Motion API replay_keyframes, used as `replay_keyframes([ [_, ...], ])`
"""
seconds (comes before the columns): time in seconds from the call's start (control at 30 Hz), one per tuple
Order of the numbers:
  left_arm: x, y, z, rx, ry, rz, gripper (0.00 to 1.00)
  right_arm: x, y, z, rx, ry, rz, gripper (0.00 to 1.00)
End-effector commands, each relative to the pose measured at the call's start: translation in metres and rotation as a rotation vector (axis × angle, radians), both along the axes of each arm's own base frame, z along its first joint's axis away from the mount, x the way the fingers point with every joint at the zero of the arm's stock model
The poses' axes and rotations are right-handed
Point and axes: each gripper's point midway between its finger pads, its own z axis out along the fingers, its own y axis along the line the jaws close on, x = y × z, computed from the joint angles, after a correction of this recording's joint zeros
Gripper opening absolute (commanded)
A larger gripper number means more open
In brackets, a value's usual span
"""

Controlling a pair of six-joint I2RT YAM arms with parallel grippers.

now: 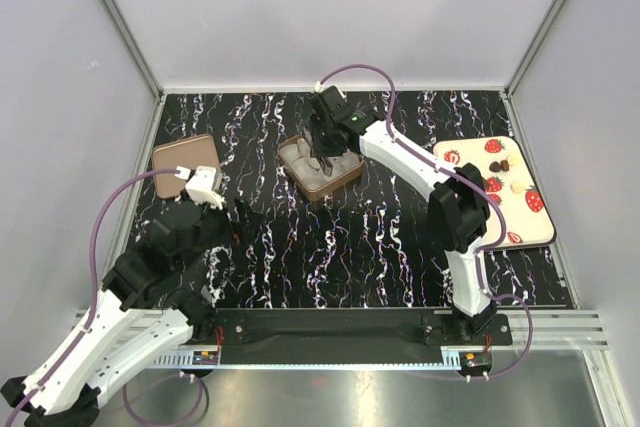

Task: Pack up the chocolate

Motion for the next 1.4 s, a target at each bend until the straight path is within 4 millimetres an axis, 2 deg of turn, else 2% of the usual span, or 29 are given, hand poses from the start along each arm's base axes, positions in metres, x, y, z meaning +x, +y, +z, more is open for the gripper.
replay_keyframes([
  [0.0, 0.005, 0.001, 0.012, -0.024, -0.050, 0.016, 0.99, 0.011, 0.009, 0.004, 0.022, -0.047, -0.017, 0.37],
  [0.23, 0.005, 0.000, 0.012, -0.025, -0.051, 0.013, 0.99, 0.011, 0.006, 0.003, 0.007, -0.050, -0.027, 0.45],
  [0.43, 0.005, 0.001, 0.012, -0.025, -0.053, 0.018, 0.99, 0.013, 0.006, 0.010, 0.009, -0.065, -0.019, 0.47],
  [0.5, 0.005, 0.001, 0.012, -0.023, -0.050, 0.018, 0.99, 0.013, 0.003, 0.019, -0.002, -0.080, -0.010, 0.46],
  [0.53, 0.005, 0.001, 0.011, -0.022, -0.049, 0.018, 0.99, 0.014, 0.003, 0.034, 0.004, -0.106, -0.004, 0.45],
  [0.63, 0.005, 0.001, 0.012, -0.025, -0.050, 0.017, 0.99, 0.010, -0.005, 0.058, 0.000, -0.133, -0.004, 0.44],
  [0.67, 0.005, 0.001, 0.012, -0.025, -0.050, 0.018, 0.99, 0.007, -0.011, 0.074, 0.000, -0.160, -0.006, 0.44],
  [0.73, 0.005, 0.000, 0.012, -0.025, -0.049, 0.015, 0.99, 0.000, -0.022, 0.088, -0.017, -0.174, -0.010, 0.44],
  [0.77, 0.005, 0.000, 0.011, -0.023, -0.047, 0.017, 0.99, -0.002, -0.036, 0.107, -0.026, -0.209, -0.040, 0.44],
  [0.83, 0.005, 0.000, 0.011, -0.022, -0.046, 0.017, 0.99, -0.012, -0.060, 0.105, -0.085, -0.195, -0.065, 0.44],
  [0.87, 0.005, 0.001, 0.010, -0.022, -0.046, 0.017, 0.99, -0.012, -0.084, 0.119, -0.094, -0.220, -0.112, 0.44],
  [0.9, 0.005, 0.000, 0.011, -0.024, -0.046, 0.014, 0.99, -0.019, -0.101, 0.106, -0.130, -0.182, -0.130, 0.44],
  [0.93, 0.005, 0.000, 0.010, -0.024, -0.045, 0.013, 0.99, -0.020, -0.117, 0.104, -0.140, -0.170, -0.155, 0.44],
  [0.97, 0.005, 0.000, 0.010, -0.024, -0.044, 0.011, 0.99, -0.027, -0.133, 0.114, -0.119, -0.173, -0.173, 0.44],
  [1.0, 0.004, -0.001, 0.010, -0.025, -0.042, 0.007, 0.99, -0.027, -0.164, 0.096, -0.146, -0.124, -0.227, 0.44],
  [1.03, 0.004, -0.002, 0.009, -0.025, -0.040, 0.003, 0.99, -0.030, -0.180, 0.096, -0.145, -0.115, -0.256, 0.44],
  [1.07, 0.004, -0.002, 0.010, -0.024, -0.042, 0.002, 0.99, -0.037, -0.196, 0.103, -0.133, -0.127, -0.275, 0.44],
  [1.1, 0.004, -0.003, 0.009, -0.025, -0.039, -0.002, 0.99, -0.040, -0.226, 0.088, -0.160, -0.085, -0.336, 0.45],
  [1.17, 0.004, -0.003, 0.009, -0.025, -0.039, -0.002, 0.99, -0.050, -0.254, 0.088, -0.174, -0.079, -0.384, 0.46],
  [1.2, 0.004, -0.004, 0.010, -0.028, -0.042, -0.005, 0.99, -0.059, -0.267, 0.077, -0.198, -0.044, -0.404, 0.46],
  [1.23, 0.004, -0.004, 0.010, -0.026, -0.042, -0.006, 0.99, -0.061, -0.285, 0.074, -0.205, -0.031, -0.449, 0.47],
  [1.3, 0.004, -0.004, 0.010, -0.026, -0.040, -0.007, 0.99, -0.069, -0.296, 0.070, -0.198, -0.022, -0.465, 0.48],
  [1.33, 0.004, -0.004, 0.009, -0.026, -0.040, -0.009, 0.99, -0.073, -0.307, 0.059, -0.202, 0.007, -0.488, 0.48],
  [1.37, 0.004, -0.004, 0.009, -0.025, -0.039, -0.007, 0.99, -0.076, -0.310, 0.055, -0.200, 0.019, -0.488, 0.49],
])
